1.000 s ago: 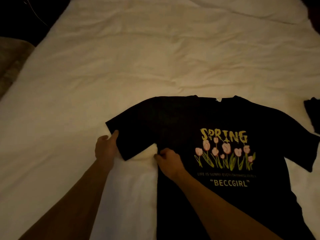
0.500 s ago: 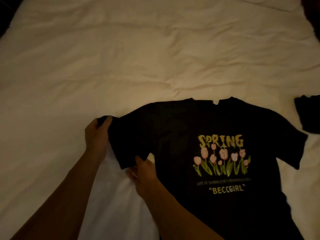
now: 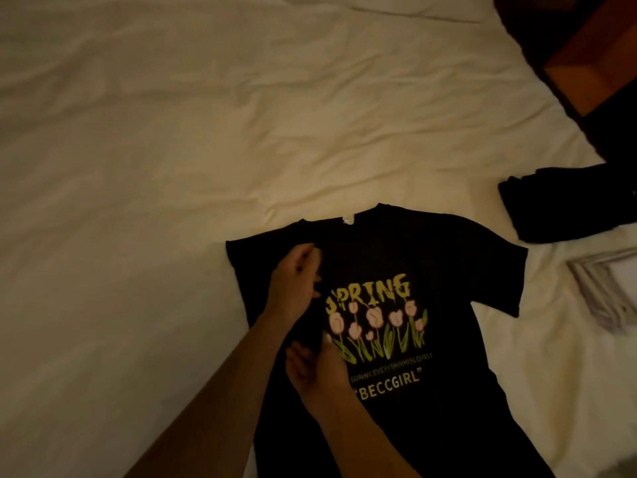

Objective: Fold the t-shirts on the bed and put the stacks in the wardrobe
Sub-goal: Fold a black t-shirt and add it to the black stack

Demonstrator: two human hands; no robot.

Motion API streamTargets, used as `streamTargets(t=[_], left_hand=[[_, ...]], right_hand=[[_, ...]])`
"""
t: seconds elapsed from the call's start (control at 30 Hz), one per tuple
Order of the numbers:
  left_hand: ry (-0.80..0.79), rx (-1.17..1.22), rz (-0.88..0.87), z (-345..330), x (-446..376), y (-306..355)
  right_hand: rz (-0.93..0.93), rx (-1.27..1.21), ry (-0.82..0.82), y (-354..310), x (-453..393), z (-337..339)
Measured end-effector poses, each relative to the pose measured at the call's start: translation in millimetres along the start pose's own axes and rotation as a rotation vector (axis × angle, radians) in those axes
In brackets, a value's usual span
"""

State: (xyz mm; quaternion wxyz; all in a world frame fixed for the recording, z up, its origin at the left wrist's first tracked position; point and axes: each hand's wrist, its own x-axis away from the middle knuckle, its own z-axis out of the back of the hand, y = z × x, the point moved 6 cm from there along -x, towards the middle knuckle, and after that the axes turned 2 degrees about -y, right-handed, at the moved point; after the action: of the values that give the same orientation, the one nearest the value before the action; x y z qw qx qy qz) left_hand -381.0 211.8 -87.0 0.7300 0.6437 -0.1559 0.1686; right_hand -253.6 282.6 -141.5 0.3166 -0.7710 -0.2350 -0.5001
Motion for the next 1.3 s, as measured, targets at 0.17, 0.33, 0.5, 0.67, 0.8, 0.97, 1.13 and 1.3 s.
streamTargets(t=[0.17,0.33,0.5,0.67,0.8,0.97,1.13,1.3], left_hand=[[-0.445,-0.364,0.146,-69,-7,-4],[-0.184,-0.485,0.165,-43,-7,-31],[-0.152,-0.579,0.156,-78,-7,-34],[-0.226,-0.528,0.125,-158,-16,-7],[-0.323,-0.523,0.094,-220,-38,20],[-0.354,-0.588,-0.006,-299,-68,39],[-0.481,-0.663,-0.057,-374,-87,43],[-0.489,-0.667,-0.133,-423,-104,42]], right_hand=[[0.055,0.421,-0.025,-60,-24,55],[0.154,0.671,-0.050,-75,-38,60],[0.328,0.522,-0.032,-103,-32,68],[0.449,0.424,0.151,-183,-31,118],[0.464,0.279,0.340,-269,-33,172],[0.447,0.409,0.769,-351,-35,255],[0.345,0.391,0.556,-378,-54,293],[0.337,0.408,0.441,-381,-70,299]])
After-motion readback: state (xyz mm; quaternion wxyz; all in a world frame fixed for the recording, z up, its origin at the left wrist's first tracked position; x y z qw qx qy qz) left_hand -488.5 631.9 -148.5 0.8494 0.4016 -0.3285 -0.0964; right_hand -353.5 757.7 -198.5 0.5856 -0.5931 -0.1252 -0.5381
